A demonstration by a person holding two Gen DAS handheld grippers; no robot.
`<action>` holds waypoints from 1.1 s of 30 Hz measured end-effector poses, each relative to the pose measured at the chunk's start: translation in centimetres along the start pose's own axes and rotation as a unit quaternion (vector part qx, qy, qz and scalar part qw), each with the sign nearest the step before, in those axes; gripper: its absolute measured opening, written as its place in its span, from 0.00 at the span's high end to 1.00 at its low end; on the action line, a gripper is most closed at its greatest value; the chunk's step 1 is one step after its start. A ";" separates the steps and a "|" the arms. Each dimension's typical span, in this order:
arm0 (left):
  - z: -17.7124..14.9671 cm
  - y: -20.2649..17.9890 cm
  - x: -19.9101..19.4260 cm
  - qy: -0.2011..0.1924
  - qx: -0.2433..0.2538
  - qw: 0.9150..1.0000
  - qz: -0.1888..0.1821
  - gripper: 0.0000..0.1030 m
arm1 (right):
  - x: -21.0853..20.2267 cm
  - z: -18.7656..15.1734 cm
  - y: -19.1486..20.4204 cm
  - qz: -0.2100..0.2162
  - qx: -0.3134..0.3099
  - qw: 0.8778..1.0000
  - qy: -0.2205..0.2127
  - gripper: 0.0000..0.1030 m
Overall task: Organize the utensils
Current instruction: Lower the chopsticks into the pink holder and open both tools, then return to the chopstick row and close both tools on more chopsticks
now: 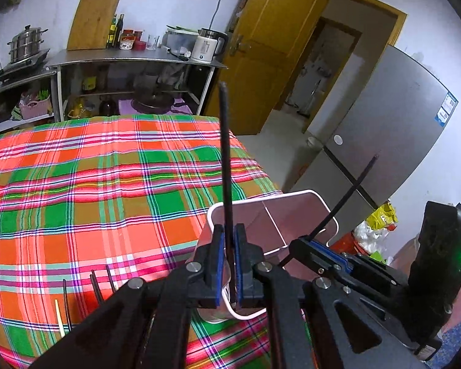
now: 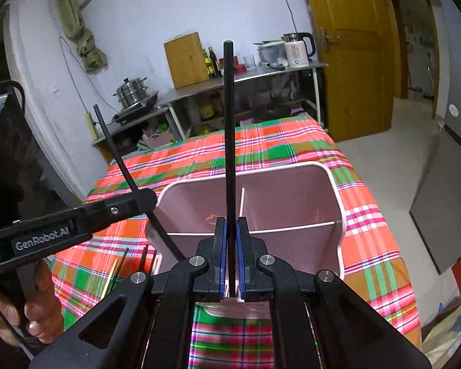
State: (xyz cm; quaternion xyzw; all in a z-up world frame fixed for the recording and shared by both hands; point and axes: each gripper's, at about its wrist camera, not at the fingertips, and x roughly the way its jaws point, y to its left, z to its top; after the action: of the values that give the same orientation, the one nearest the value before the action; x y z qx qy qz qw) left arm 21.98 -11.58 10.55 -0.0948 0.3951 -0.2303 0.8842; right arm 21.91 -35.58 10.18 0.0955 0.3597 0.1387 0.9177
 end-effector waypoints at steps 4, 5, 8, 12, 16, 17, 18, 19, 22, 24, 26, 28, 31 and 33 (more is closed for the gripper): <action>0.0 0.3 -0.9 -0.019 -0.005 1.000 -0.006 0.68 | -0.4 0.0 -0.4 -0.005 0.004 1.000 -0.010 0.84; 0.0 0.4 -1.2 -0.023 -0.007 1.000 -0.006 0.68 | -0.4 0.0 -0.3 -0.005 0.004 1.000 -0.011 0.83; -0.2 0.6 -2.5 -0.037 -0.010 0.999 -0.007 0.68 | -1.0 -0.1 -0.3 -0.005 0.006 1.000 -0.019 0.81; -0.9 1.1 -4.2 -0.056 -0.009 0.998 -0.006 0.67 | -2.5 -0.5 -0.2 -0.006 0.005 0.999 -0.034 0.79; -2.5 1.3 -6.2 -0.074 0.004 0.997 0.010 0.67 | -4.1 -1.1 0.1 0.004 0.007 0.999 -0.049 0.79; -3.0 1.3 -6.8 -0.077 0.008 0.997 0.015 0.67 | -4.4 -1.3 0.2 0.006 0.007 0.999 -0.051 0.79; -3.5 1.5 -7.1 -0.080 0.011 0.997 0.017 0.67 | -4.9 -1.6 0.4 0.011 0.007 0.998 -0.055 0.78; -4.1 1.6 -7.6 -0.083 0.013 0.996 0.020 0.67 | -5.3 -2.1 0.6 0.016 0.006 0.998 -0.058 0.79; -6.1 2.3 -9.0 -0.090 0.013 0.995 0.035 0.67 | -6.0 -3.1 1.5 0.021 -0.005 0.998 -0.063 0.79; -7.4 2.9 -9.5 -0.091 0.008 0.995 0.047 0.67 | -6.3 -4.0 2.1 0.025 -0.009 0.998 -0.062 0.79; -8.8 3.5 -10.0 -0.092 0.004 0.994 0.055 0.67 | -6.3 -4.8 2.7 0.032 -0.012 0.998 -0.058 0.79; -10.1 4.1 -10.5 -0.092 -0.002 0.994 0.067 0.67 | -6.3 -5.7 3.4 0.036 -0.015 0.998 -0.052 0.79; -11.9 5.1 -10.9 -0.085 -0.011 0.994 0.075 0.67 | -6.2 -6.8 4.3 0.044 -0.023 0.998 -0.042 0.79; -13.0 5.5 -11.1 -0.081 -0.011 0.993 0.086 0.67 | -5.9 -7.6 5.0 0.047 -0.026 0.998 -0.036 0.79</action>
State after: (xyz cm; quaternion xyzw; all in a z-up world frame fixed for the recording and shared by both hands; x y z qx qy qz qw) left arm 7.73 -1.17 7.23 -0.0885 0.3312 -0.1410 0.9288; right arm 11.57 -32.16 9.83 0.0933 0.3178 0.1877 0.9247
